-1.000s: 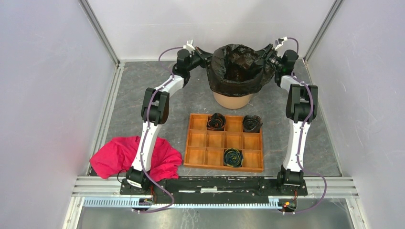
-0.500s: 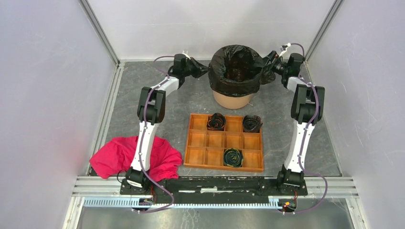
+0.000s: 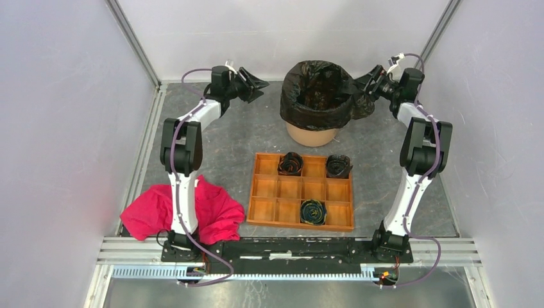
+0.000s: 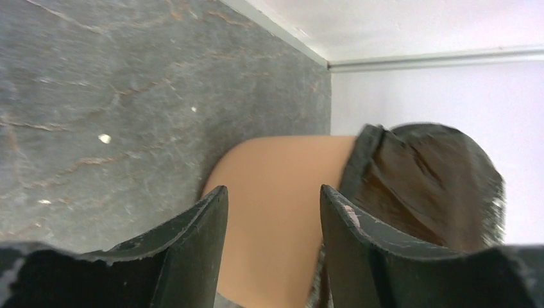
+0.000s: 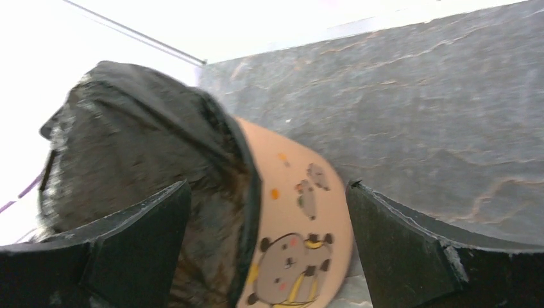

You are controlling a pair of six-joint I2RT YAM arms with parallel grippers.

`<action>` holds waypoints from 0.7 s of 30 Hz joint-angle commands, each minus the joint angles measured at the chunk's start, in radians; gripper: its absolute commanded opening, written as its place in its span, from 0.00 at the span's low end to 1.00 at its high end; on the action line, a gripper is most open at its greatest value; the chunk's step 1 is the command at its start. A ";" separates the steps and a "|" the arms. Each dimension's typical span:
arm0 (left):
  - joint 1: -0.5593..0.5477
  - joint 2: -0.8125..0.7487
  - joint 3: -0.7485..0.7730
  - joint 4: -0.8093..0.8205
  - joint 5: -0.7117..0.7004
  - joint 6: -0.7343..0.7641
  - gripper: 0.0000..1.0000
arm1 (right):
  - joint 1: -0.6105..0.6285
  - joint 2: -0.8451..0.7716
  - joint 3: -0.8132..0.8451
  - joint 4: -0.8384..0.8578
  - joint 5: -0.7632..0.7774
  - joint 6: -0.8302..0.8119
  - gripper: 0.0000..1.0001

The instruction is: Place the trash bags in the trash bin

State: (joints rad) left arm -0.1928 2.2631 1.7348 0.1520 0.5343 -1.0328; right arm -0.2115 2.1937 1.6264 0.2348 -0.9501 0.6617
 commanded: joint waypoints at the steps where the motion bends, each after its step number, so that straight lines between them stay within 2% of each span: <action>1: -0.010 -0.102 -0.074 0.077 0.085 0.006 0.63 | -0.002 -0.106 -0.138 0.433 -0.038 0.363 0.98; 4: -0.017 -0.139 -0.180 0.209 0.105 -0.089 0.64 | -0.003 -0.118 -0.140 0.421 -0.004 0.414 0.98; 10: -0.066 -0.145 -0.372 0.530 0.112 -0.342 0.65 | -0.020 -0.173 -0.177 0.271 0.030 0.281 0.98; 17: -0.116 -0.084 -0.424 0.741 0.119 -0.520 0.62 | -0.101 -0.292 -0.291 0.248 0.017 0.194 0.98; 21: -0.139 -0.069 -0.446 0.809 0.103 -0.567 0.55 | -0.134 -0.346 -0.255 -0.064 0.055 -0.044 0.98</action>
State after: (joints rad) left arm -0.3126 2.1715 1.3075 0.7864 0.6315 -1.4788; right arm -0.3141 1.9350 1.3434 0.4038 -0.9360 0.8497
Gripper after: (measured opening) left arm 0.590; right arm 0.979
